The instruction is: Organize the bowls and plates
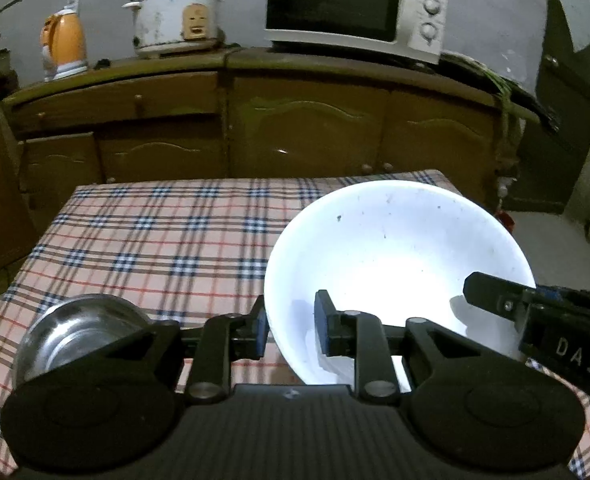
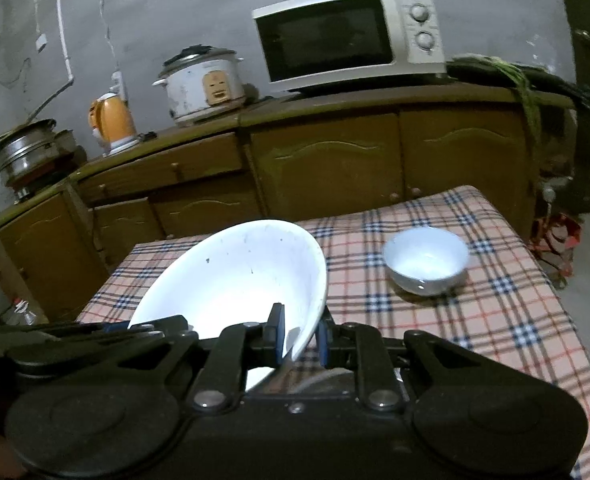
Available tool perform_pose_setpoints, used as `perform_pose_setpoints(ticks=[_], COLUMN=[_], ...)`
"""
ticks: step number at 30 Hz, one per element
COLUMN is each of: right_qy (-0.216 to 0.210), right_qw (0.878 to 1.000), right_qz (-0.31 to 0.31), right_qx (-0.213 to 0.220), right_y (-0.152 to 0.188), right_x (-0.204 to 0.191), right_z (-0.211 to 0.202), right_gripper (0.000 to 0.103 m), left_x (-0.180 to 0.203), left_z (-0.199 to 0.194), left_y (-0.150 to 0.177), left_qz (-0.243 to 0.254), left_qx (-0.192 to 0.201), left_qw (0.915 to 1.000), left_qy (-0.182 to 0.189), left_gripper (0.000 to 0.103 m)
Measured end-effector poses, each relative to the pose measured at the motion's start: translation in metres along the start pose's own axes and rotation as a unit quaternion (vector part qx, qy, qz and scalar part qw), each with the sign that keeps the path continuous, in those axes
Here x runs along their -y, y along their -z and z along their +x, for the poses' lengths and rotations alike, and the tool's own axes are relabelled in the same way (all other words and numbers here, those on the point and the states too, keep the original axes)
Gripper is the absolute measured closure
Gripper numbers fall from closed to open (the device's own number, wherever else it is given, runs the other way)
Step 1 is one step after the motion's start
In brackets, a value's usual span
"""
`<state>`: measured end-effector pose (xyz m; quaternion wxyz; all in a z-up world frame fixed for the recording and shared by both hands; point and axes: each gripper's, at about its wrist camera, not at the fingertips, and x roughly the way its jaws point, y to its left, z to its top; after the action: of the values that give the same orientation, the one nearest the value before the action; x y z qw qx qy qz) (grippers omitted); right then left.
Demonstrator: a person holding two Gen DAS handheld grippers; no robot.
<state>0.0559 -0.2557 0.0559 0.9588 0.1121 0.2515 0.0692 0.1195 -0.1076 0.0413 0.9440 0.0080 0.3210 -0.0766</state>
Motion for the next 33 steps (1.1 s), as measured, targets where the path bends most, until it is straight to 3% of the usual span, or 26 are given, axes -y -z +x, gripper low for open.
perform_pose_setpoints(ticks=[8,16,26,33], right_qy=[0.022,0.044,0.034,0.039], right_qw=[1.000,0.997,0.994,0.994], right_qz=[0.019,0.046,0.067,0.063], right_qx=[-0.001,-0.034,-0.078,-0.079], right_y=[0.020,0.055,0.091,0.103], right_x=[0.033,0.070,0.080,0.084], right_z=[-0.017,-0.017,0.019,0.027], right_gripper=[0.081,0.081,0.081,0.081], left_x=[0.029,0.054,0.048,0.057], left_z=[0.004,0.026,0.056,0.056], left_y=[0.017,0.046,0.074,0.079], left_qz=[0.021,0.049,0.076,0.112], left_qx=[-0.011,-0.050,-0.088,-0.068], left_qw=[0.9993,0.9964,0.9928,0.9913], left_qy=[0.027,0.049,0.026,0.017], left_gripper=[0.078,0.078,0.078,0.078])
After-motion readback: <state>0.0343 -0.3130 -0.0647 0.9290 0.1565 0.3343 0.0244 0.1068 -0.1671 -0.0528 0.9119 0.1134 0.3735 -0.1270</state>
